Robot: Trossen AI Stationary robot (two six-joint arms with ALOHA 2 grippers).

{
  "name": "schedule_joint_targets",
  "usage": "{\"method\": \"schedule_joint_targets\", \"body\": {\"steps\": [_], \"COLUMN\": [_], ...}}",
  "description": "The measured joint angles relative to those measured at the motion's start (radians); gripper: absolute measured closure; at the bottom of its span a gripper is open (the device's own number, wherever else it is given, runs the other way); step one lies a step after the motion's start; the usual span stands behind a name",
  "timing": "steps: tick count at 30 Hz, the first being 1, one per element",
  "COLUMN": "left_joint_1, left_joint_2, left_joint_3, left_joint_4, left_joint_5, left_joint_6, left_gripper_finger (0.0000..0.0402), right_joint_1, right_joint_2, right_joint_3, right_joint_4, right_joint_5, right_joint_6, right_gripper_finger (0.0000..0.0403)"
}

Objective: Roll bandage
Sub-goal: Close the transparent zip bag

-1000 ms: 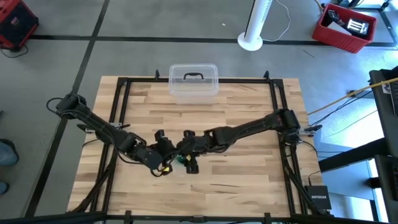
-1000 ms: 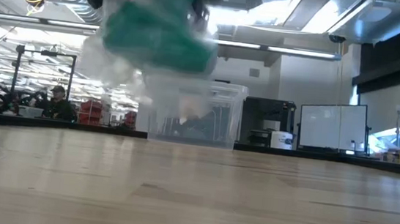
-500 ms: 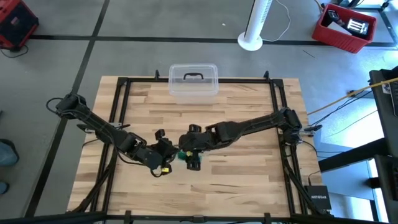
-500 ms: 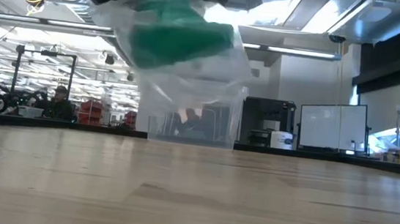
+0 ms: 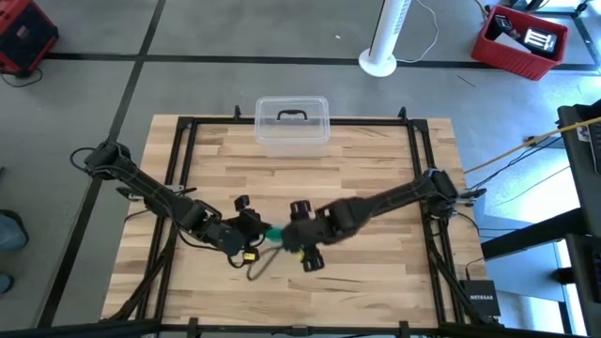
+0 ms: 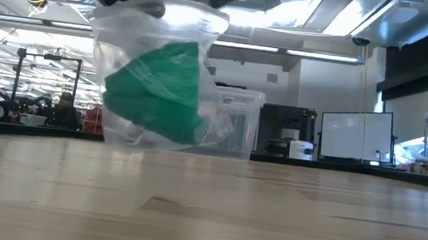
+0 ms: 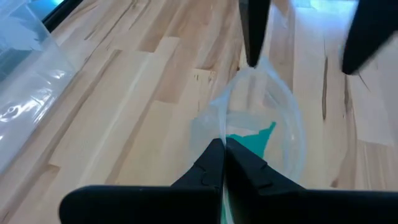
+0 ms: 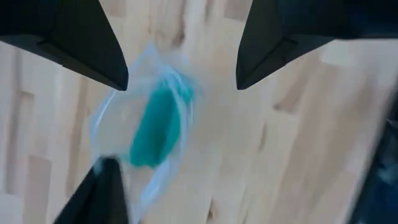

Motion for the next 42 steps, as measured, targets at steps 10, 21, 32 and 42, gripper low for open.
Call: {"method": "schedule_joint_targets", "body": {"steps": [10, 21, 32, 42], "left_joint_1": [-0.048, -0.024, -0.009, -0.009], "left_joint_2": [-0.004, 0.000, 0.004, 0.085], "left_joint_3": [0.000, 0.000, 0.000, 0.000], "left_joint_4": [0.059, 0.060, 0.090, 0.179], "left_joint_5": [0.010, 0.008, 0.007, 0.007], "left_joint_6": [0.048, 0.087, -0.031, -0.060], "left_gripper_finger": [0.0401, 0.0401, 0.0401, 0.0401], "right_joint_1": [-0.010, -0.062, -0.054, 0.011], "right_joint_2": [-0.171, -0.325, -0.345, -0.635], "right_joint_3": [-0.417, -0.877, -0.882, -1.203], "right_joint_4": [0.336, 1.137, 0.798, 0.959], "right_joint_5": [0.065, -0.126, -0.228, -0.214], "right_joint_6": [0.030, 0.125, 0.043, 0.072], "right_gripper_finger": [0.0102, 0.0102, 0.0102, 0.0102]}}
